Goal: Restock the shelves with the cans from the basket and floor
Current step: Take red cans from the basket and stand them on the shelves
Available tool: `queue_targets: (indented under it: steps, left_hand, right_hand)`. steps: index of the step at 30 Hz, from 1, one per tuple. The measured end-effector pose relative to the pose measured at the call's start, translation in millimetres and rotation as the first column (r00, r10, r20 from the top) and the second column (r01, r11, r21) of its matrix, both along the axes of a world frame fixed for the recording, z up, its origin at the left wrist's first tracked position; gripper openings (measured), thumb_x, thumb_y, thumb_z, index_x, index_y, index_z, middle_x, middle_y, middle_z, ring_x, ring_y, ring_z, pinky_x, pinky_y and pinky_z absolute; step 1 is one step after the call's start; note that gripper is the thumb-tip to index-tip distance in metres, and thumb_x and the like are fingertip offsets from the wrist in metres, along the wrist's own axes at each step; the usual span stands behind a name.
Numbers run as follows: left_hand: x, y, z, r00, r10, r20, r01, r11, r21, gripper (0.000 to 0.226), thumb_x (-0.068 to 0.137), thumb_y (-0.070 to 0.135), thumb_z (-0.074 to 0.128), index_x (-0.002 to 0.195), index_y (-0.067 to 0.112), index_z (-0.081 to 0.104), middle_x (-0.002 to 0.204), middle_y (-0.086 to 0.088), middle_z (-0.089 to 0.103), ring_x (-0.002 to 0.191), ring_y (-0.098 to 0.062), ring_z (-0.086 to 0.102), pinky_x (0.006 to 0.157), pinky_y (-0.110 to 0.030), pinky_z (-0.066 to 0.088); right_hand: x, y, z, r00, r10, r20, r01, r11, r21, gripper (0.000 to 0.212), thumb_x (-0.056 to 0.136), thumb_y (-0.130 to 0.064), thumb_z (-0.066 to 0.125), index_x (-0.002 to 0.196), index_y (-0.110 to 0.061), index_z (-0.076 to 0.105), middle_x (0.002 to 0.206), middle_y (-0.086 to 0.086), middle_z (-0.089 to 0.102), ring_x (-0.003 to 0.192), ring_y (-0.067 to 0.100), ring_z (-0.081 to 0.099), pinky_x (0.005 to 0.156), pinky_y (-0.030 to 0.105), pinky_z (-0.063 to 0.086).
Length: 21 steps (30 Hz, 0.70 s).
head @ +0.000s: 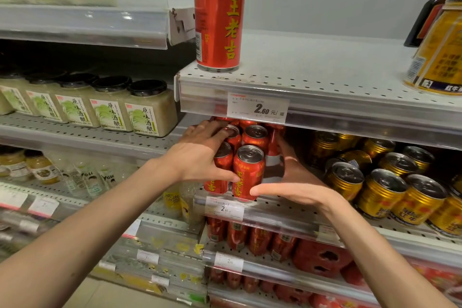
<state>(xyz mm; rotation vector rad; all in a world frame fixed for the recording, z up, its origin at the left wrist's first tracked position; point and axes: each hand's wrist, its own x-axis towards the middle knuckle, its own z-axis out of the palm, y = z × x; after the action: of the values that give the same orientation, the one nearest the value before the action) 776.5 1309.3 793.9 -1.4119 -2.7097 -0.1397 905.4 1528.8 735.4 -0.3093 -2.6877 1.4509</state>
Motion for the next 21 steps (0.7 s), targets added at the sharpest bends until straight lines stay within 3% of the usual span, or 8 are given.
queue_targets:
  steps: [2, 4, 5, 7, 9, 13, 18, 21]
  left_hand:
    - [-2, 3, 0, 1.000, 0.012, 0.000, -0.012, 0.999, -0.033, 0.120, 0.064, 0.090, 0.063, 0.160, 0.025, 0.029, 0.168, -0.003, 0.025, 0.152, -0.029, 0.025, 0.123, -0.046, 0.016]
    - [-4, 5, 0, 1.000, 0.018, -0.006, -0.018, 0.998, -0.057, 0.122, 0.063, 0.091, 0.061, 0.160, 0.024, 0.028, 0.168, -0.004, 0.027, 0.152, -0.028, 0.026, 0.123, -0.045, 0.015]
    - [-5, 5, 0, 1.000, 0.017, -0.013, -0.018, 0.997, -0.071, 0.123, 0.063, 0.092, 0.059, 0.160, 0.023, 0.029, 0.167, -0.004, 0.029, 0.152, -0.028, 0.028, 0.123, -0.045, 0.015]
    - [-6, 6, 0, 0.999, 0.011, -0.031, -0.014, 0.995, -0.098, 0.123, 0.062, 0.094, 0.055, 0.160, 0.023, 0.029, 0.165, -0.004, 0.034, 0.150, -0.026, 0.030, 0.122, -0.045, 0.016]
    - [-7, 6, -1, 0.999, 0.009, -0.035, -0.013, 0.994, -0.107, 0.123, 0.062, 0.095, 0.053, 0.160, 0.023, 0.029, 0.164, -0.003, 0.035, 0.150, -0.026, 0.030, 0.122, -0.045, 0.017]
    - [-8, 7, -1, 0.999, 0.008, -0.033, -0.011, 0.995, -0.100, 0.122, 0.064, 0.094, 0.054, 0.160, 0.023, 0.031, 0.164, -0.003, 0.035, 0.150, -0.025, 0.030, 0.123, -0.046, 0.016]
    - [-7, 5, -1, 1.000, 0.009, -0.024, -0.011, 0.998, -0.069, 0.122, 0.062, 0.095, 0.053, 0.160, 0.025, 0.031, 0.164, -0.002, 0.035, 0.150, -0.026, 0.030, 0.122, -0.045, 0.016]
    - [-4, 4, 0, 0.999, 0.015, 0.031, -0.015, 1.000, 0.002, 0.116, 0.063, 0.095, 0.052, 0.158, 0.030, 0.034, 0.164, 0.000, 0.036, 0.150, -0.024, 0.030, 0.121, -0.043, 0.017]
  right_hand:
    - [-11, 3, -2, 0.996, 0.077, 0.044, -0.076, 0.997, -0.018, 0.161, 0.036, -0.067, 0.099, 0.157, -0.056, -0.007, 0.161, -0.020, 0.031, 0.135, -0.009, 0.044, 0.111, 0.021, 0.043]
    - [-20, 2, -6, 0.991, 0.105, 0.086, -0.104, 0.994, -0.015, 0.166, 0.041, -0.066, 0.098, 0.156, -0.053, -0.020, 0.168, -0.012, 0.029, 0.145, -0.001, 0.037, 0.116, 0.026, 0.037]
    - [-22, 1, -9, 0.991, 0.113, 0.078, -0.110, 0.993, -0.030, 0.166, 0.042, -0.066, 0.098, 0.156, -0.053, -0.021, 0.167, -0.014, 0.028, 0.145, -0.006, 0.034, 0.114, 0.023, 0.036]
    - [-24, 3, -16, 0.994, 0.111, 0.020, -0.108, 0.990, -0.096, 0.163, 0.043, -0.062, 0.099, 0.156, -0.053, -0.017, 0.151, -0.031, 0.030, 0.127, -0.029, 0.036, 0.096, 0.002, 0.039]
    - [-22, 2, -19, 0.997, 0.079, 0.003, -0.078, 0.990, -0.114, 0.159, 0.045, -0.057, 0.101, 0.156, -0.055, -0.013, 0.142, -0.033, 0.028, 0.123, -0.027, 0.040, 0.084, -0.004, 0.041]
    - [-19, -3, -22, 0.998, 0.040, -0.039, -0.044, 0.994, -0.101, 0.152, 0.050, -0.051, 0.102, 0.158, -0.051, -0.004, 0.165, -0.014, 0.026, 0.142, 0.004, 0.039, 0.098, 0.011, 0.039]
    - [-20, -3, -23, 0.998, 0.057, -0.027, -0.060, 0.992, -0.114, 0.151, 0.057, -0.040, 0.102, 0.161, -0.044, -0.008, 0.173, 0.000, 0.014, 0.149, 0.008, 0.029, 0.108, 0.023, 0.036]
    - [-18, -5, -14, 0.998, 0.058, -0.019, -0.060, 0.987, -0.148, 0.173, 0.031, -0.068, 0.094, 0.162, -0.035, -0.014, 0.174, 0.004, 0.009, 0.154, 0.014, 0.022, 0.112, 0.028, 0.039]
